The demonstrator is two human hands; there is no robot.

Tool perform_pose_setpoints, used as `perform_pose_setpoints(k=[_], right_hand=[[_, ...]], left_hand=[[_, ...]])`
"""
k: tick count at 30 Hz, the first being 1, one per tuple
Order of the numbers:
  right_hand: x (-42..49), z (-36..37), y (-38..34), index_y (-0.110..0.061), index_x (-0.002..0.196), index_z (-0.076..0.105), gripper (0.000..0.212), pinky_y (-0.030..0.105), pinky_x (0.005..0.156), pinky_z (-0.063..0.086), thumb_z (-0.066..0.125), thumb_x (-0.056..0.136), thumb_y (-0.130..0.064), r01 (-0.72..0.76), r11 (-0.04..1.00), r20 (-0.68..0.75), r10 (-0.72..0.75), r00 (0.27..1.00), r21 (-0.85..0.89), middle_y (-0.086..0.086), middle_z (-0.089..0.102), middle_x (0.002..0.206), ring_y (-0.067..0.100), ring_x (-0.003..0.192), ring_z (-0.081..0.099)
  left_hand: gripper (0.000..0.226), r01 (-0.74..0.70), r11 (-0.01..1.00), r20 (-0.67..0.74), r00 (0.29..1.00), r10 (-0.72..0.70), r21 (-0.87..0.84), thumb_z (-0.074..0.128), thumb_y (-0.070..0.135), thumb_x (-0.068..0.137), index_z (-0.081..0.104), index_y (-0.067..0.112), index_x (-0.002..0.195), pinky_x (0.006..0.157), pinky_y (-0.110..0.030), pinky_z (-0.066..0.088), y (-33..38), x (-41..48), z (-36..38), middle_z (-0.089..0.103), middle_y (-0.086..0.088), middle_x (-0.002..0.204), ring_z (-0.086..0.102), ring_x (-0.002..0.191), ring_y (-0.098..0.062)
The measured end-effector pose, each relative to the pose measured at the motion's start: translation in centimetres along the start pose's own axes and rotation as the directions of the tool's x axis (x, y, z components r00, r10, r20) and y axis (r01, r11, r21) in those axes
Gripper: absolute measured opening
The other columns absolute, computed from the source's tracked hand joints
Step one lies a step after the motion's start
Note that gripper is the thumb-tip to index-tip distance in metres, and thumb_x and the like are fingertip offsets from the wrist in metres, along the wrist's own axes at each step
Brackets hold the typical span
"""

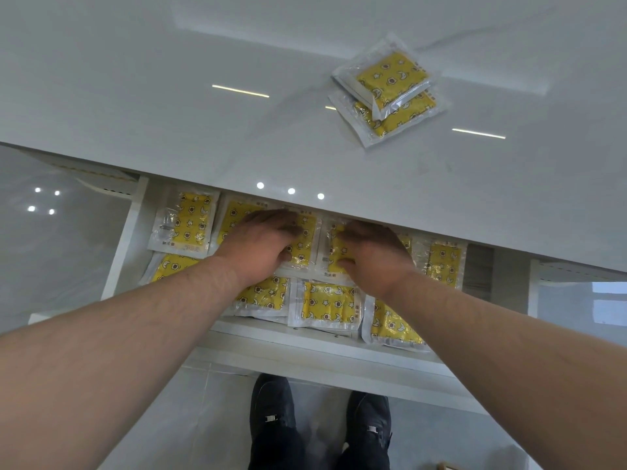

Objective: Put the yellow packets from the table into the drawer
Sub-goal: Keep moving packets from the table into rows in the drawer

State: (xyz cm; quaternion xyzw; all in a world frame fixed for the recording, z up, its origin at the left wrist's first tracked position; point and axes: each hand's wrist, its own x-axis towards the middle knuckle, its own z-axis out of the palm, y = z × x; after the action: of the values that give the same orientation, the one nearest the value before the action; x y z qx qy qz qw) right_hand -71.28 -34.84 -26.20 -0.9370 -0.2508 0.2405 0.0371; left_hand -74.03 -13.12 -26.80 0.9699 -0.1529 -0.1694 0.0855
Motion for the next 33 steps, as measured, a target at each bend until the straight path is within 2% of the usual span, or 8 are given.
perform_pose_setpoints(k=[9,18,20,22,25,28,31,33], right_hand=[[0.4,0.2,-0.4,-0.022,0.125,0.055,0.039,0.033,0.095,0.046,0.061,0.089,-0.033,-0.058,0.997,0.003,0.058,0.998,0.056,0.001,0.058,0.126,0.028,0.115,0.054],[0.1,-1.4,-1.2,-0.023,0.129,0.048,0.041,0.034,0.092,0.05,0.058,0.09,-0.031,-0.095,0.993,0.071,0.09,0.993,0.066,0.005,0.058,0.126,0.03,0.113,0.055],[-0.7,-2.3,-2.0,-0.025,0.129,0.049,0.04,0.037,0.09,0.052,0.053,0.09,-0.031,-0.072,0.989,0.06,0.064,0.996,0.129,0.004,0.059,0.125,0.029,0.11,0.056],[-2.1,-3.8,-3.0,-0.025,0.125,0.053,0.036,0.039,0.087,0.053,0.051,0.09,-0.032,-0.031,0.975,0.062,0.017,0.998,0.222,0.002,0.062,0.12,0.025,0.104,0.059],[-5.4,-6.6,-4.4,-0.024,0.128,0.055,0.038,0.038,0.088,0.052,0.051,0.092,-0.037,0.013,0.944,0.057,-0.033,0.998,0.331,-0.002,0.064,0.12,0.02,0.106,0.06],[-7.9,-10.7,-4.5,-0.027,0.131,0.055,0.039,0.028,0.096,0.046,0.053,0.093,-0.038,0.012,0.92,0.002,-0.014,1.0,0.392,-0.011,0.063,0.124,0.01,0.113,0.057],[-8.1,-15.1,-3.2,-0.028,0.122,0.062,0.031,0.019,0.087,0.047,0.055,0.093,-0.034,0.007,0.915,-0.098,0.036,0.995,0.403,-0.015,0.066,0.114,0.0,0.097,0.057],[-6.7,-17.5,-1.7,-0.024,0.122,0.063,0.03,0.014,0.084,0.04,0.056,0.093,-0.028,-0.003,0.927,-0.168,0.071,0.983,0.375,-0.012,0.066,0.116,0.0,0.097,0.055]], left_hand=[[0.047,0.078,0.993,0.022,0.997,-0.076,-0.084,0.061,0.028,0.089,0.051,0.03,0.135,0.112,-0.032,0.024,0.5,0.2,-0.1,0.036,0.005,0.152,0.033,0.138,-0.023],[0.048,0.055,0.998,0.056,0.997,-0.054,-0.025,0.058,0.035,0.09,0.049,0.029,0.137,0.112,-0.036,0.024,1.1,0.2,-1.9,0.043,0.003,0.146,0.035,0.135,-0.023],[0.045,0.05,0.995,0.001,0.999,-0.05,-0.091,0.058,0.036,0.089,0.054,0.026,0.132,0.107,-0.037,0.031,1.5,-0.4,-2.8,0.052,0.001,0.138,0.044,0.128,-0.025],[0.041,0.034,0.978,-0.061,0.997,-0.048,-0.206,0.059,0.036,0.087,0.059,0.022,0.126,0.097,-0.031,0.04,2.3,-1.7,-4.1,0.06,0.001,0.128,0.053,0.117,-0.022],[0.045,-0.016,0.94,-0.148,0.988,-0.037,-0.341,0.055,0.042,0.086,0.063,0.018,0.123,0.092,-0.025,0.04,3.9,-4.5,-6.6,0.064,0.002,0.125,0.06,0.113,-0.016],[0.044,-0.044,0.904,-0.229,0.971,-0.061,-0.426,0.05,0.042,0.086,0.067,0.016,0.118,0.089,-0.021,0.044,5.0,-6.1,-10.5,0.068,0.002,0.118,0.064,0.107,-0.012],[0.041,-0.037,0.86,-0.312,0.939,-0.145,-0.509,0.048,0.041,0.086,0.067,0.017,0.112,0.08,-0.014,0.046,5.6,-5.5,-14.8,0.069,0.007,0.106,0.064,0.095,-0.007],[0.04,0.021,0.825,-0.308,0.922,-0.235,-0.564,0.049,0.043,0.087,0.064,0.021,0.117,0.078,-0.016,0.042,5.7,-4.1,-16.7,0.064,0.014,0.11,0.056,0.095,-0.004]])
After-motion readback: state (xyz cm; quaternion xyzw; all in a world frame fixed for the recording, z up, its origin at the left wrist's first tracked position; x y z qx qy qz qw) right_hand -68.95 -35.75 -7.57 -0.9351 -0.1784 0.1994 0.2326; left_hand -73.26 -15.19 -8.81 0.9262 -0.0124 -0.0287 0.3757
